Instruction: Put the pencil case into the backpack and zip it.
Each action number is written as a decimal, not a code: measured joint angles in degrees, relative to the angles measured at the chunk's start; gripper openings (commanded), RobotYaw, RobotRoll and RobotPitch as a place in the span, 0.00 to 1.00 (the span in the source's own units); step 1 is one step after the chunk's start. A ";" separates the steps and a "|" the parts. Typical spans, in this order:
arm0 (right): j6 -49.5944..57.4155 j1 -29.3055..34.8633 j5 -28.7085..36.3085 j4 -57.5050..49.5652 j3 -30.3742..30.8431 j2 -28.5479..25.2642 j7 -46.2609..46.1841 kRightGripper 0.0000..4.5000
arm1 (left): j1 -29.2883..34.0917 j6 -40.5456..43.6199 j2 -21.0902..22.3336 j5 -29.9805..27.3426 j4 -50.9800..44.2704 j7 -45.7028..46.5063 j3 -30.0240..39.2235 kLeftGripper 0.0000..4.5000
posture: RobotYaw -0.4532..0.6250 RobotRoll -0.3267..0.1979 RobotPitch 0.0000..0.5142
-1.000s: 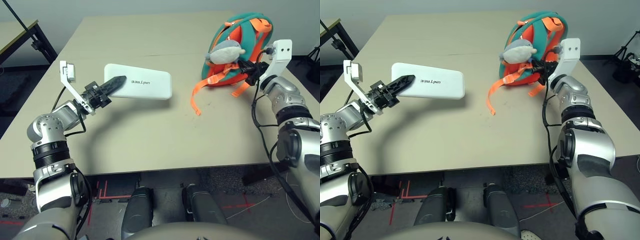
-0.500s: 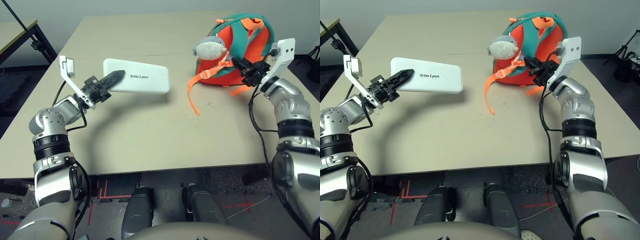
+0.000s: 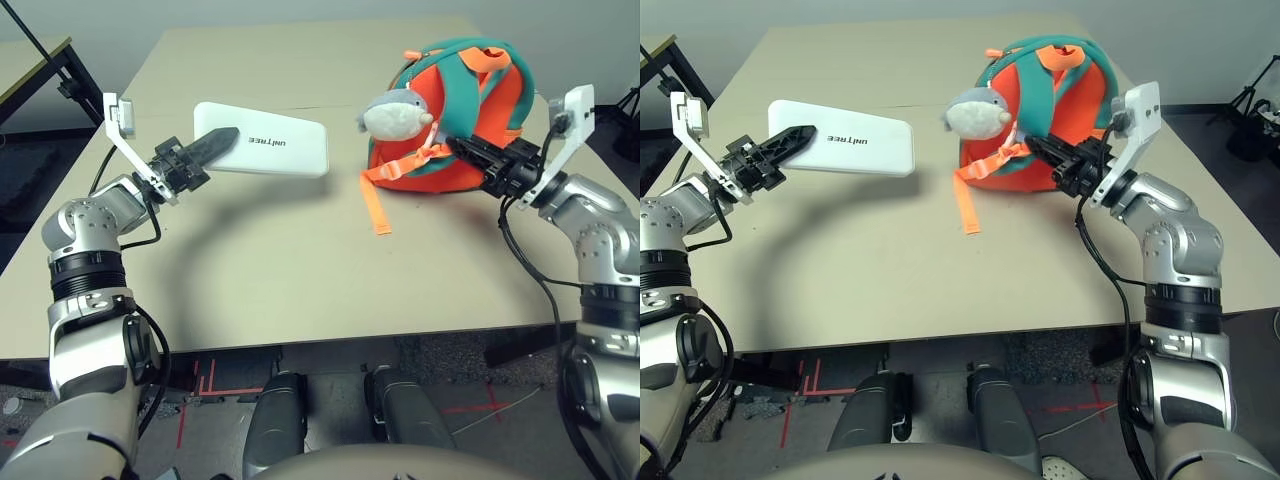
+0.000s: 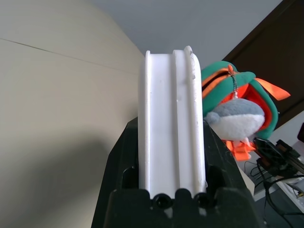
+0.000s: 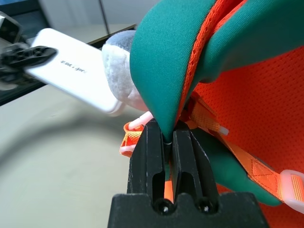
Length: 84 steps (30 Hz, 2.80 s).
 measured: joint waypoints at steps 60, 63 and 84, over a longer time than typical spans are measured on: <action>8.20 8.64 14.89 -12.37 0.15 -7.47 1.46 0.00 | -13.38 -19.38 1.17 14.43 -6.13 -24.51 -21.25 0.30 | 0.27 0.62 0.12; 8.10 8.78 14.89 -12.44 0.12 -7.32 1.13 0.00 | -13.17 -21.44 -2.83 16.23 -4.87 -22.70 -22.05 0.30 | 0.26 0.62 0.12; 7.56 9.40 14.89 -13.08 0.15 -7.30 0.95 0.00 | -6.07 -34.96 -18.02 21.22 -2.15 -11.81 -22.40 0.37 | 0.27 0.62 0.12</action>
